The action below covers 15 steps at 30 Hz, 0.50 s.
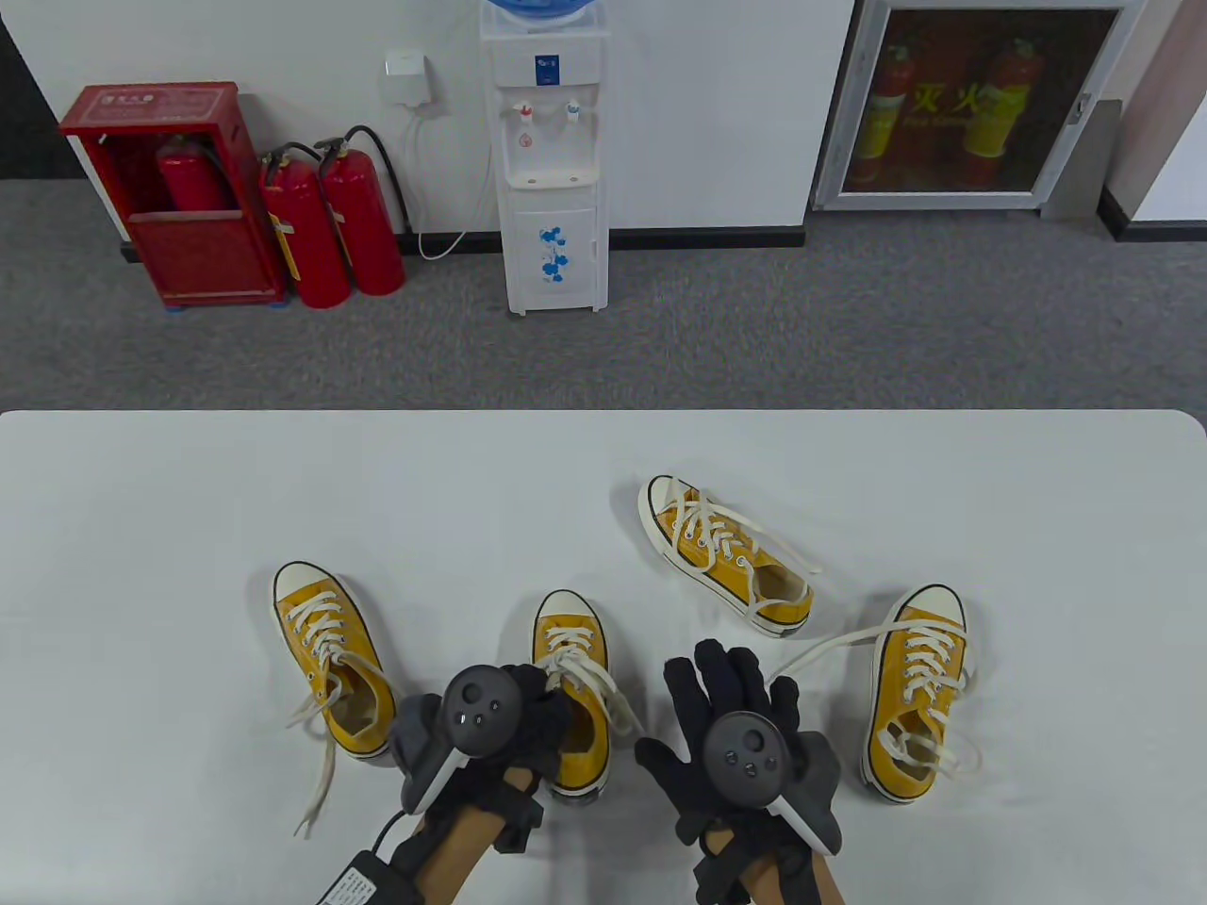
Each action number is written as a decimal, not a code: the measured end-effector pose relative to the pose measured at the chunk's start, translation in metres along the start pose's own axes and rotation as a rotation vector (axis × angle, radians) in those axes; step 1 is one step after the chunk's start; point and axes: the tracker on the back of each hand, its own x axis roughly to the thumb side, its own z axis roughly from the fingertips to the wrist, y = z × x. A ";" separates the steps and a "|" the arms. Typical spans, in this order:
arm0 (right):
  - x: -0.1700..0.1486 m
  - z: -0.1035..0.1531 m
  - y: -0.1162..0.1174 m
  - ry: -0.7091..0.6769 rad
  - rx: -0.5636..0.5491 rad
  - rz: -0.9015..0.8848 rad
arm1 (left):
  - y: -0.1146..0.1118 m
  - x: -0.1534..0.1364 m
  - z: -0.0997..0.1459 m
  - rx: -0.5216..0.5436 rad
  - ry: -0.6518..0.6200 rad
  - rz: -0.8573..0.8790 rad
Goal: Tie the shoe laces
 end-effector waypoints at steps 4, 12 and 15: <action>0.000 0.000 0.000 0.002 0.001 -0.001 | 0.016 0.003 -0.008 0.054 -0.005 -0.020; -0.002 -0.001 0.000 0.014 0.002 -0.014 | 0.037 -0.006 -0.035 0.089 0.098 0.023; -0.002 -0.001 0.001 0.015 0.009 -0.012 | 0.039 -0.012 -0.042 0.084 0.146 0.075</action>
